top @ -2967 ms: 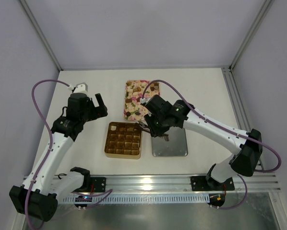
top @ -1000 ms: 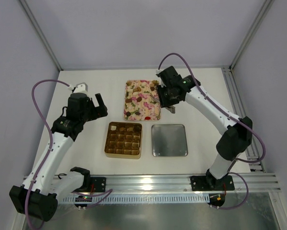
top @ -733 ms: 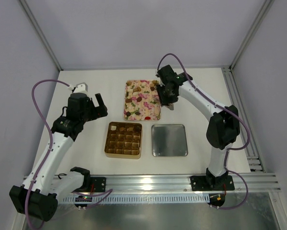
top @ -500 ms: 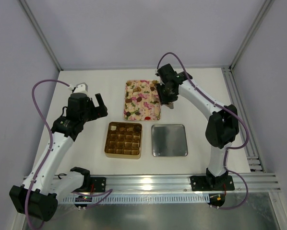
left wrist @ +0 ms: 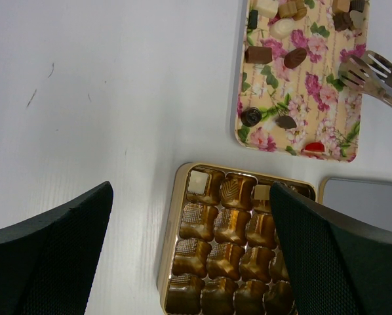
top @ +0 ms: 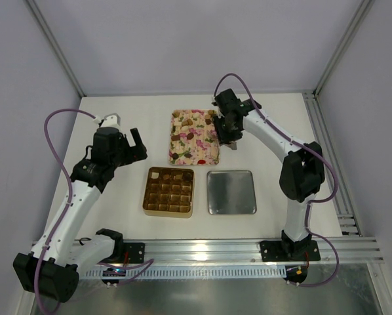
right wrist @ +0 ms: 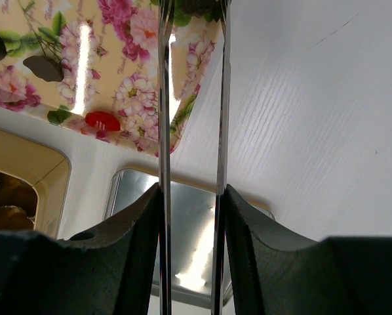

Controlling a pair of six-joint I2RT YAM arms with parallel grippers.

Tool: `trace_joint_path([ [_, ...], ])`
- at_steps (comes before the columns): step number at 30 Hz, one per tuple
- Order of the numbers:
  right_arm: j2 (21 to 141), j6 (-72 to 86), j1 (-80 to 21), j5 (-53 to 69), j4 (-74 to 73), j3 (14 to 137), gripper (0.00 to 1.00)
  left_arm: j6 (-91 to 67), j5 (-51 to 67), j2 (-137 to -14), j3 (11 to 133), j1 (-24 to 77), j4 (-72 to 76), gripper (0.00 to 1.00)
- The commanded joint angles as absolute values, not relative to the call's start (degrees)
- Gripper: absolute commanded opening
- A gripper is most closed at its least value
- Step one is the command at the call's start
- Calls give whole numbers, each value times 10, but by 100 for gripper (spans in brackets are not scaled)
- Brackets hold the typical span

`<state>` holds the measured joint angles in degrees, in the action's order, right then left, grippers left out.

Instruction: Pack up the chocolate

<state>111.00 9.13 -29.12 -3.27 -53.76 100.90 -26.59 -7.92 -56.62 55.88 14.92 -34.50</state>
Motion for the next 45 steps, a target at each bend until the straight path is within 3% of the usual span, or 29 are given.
trace_joint_path([
  [1, 1101, 85, -288, -33, -521, 1005, 43, -265, -84, -565, 559, 149, -337, 100],
  [18, 1094, 89, -288, 15, -518, 980, 42, -265, -84, -565, 561, 149, -338, 100],
  [25, 1084, 93, -288, 20, -516, 981, 34, -266, -86, -562, 560, 149, -338, 100],
  [45, 1029, 110, -289, 30, -525, 998, 33, -265, -85, -561, 560, 149, -337, 100],
])
